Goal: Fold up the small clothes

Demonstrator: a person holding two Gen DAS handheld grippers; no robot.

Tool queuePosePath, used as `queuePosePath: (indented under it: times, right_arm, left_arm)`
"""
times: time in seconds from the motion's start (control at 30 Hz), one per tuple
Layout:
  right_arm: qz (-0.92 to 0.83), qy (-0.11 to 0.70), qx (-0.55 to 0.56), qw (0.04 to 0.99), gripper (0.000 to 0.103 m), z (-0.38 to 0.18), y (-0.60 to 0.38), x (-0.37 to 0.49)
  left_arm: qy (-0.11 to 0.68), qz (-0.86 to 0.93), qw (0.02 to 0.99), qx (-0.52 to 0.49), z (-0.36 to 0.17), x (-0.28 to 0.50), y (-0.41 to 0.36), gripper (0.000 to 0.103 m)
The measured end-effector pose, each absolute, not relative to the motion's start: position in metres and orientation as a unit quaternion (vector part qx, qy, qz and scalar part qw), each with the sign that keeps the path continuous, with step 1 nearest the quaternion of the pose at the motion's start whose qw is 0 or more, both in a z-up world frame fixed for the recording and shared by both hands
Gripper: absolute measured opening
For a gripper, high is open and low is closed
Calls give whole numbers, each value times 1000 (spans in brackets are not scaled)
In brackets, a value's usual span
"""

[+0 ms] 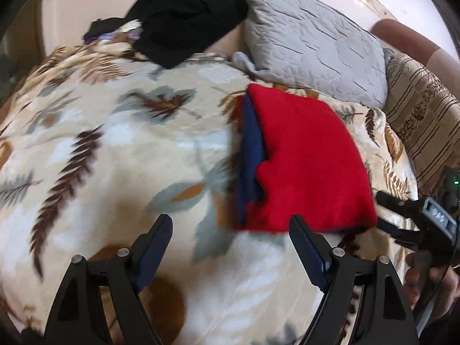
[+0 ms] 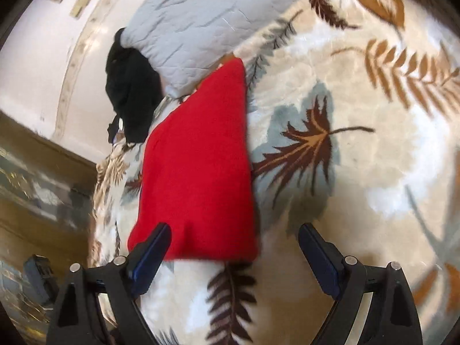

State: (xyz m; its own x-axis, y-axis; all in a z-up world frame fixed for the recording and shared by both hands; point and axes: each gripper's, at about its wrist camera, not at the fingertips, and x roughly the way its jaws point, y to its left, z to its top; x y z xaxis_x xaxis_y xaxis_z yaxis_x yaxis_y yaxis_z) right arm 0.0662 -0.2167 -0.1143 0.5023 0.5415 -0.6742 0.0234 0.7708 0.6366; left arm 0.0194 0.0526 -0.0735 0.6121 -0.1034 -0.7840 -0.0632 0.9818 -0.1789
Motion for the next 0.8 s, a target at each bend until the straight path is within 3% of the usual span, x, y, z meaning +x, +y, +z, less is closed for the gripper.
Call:
queuePosePath:
  times: [0.03, 0.07, 0.1, 0.13, 0.2, 0.27, 0.33, 0.4, 0.43, 0.63, 0.67, 0.8]
  right_arm:
    - [158, 479, 291, 813, 92, -118, -211, 74]
    - [160, 484, 279, 814, 80, -122, -201, 80]
    - [173, 491, 264, 812, 28, -123, -193, 83]
    - [176, 501, 242, 812, 27, -121, -184, 84]
    - [161, 485, 168, 843, 26, -103, -167, 76]
    - [153, 483, 135, 852, 27, -97, -162, 71]
    - [168, 486, 172, 840, 37, -97, -176, 73]
    - [164, 459, 214, 847, 88, -88, -193, 76]
    - [160, 437, 228, 855, 89, -81, -199, 81]
    - [161, 486, 251, 821, 85, -107, -191, 175]
    - [174, 492, 257, 813, 48, -111, -188, 178]
    - [146, 476, 153, 853, 48, -89, -163, 163]
  left_arm:
    - [437, -11, 894, -96, -75, 29, 49, 83]
    - [433, -11, 896, -95, -76, 38, 45, 83]
    - [434, -11, 896, -92, -79, 45, 44, 83]
    - [449, -4, 890, -82, -88, 56, 41, 83]
    - [485, 4, 872, -65, -110, 74, 39, 64]
    - [484, -4, 871, -79, -117, 75, 44, 65]
    - [478, -9, 875, -75, -115, 72, 44, 65]
    - [471, -12, 879, -66, -113, 70, 43, 66]
    - [471, -13, 880, -63, -113, 70, 42, 66]
    - [470, -18, 880, -64, -114, 73, 44, 68]
    - [469, -18, 881, -62, -113, 72, 44, 68]
    - [468, -13, 882, -56, -112, 73, 44, 68]
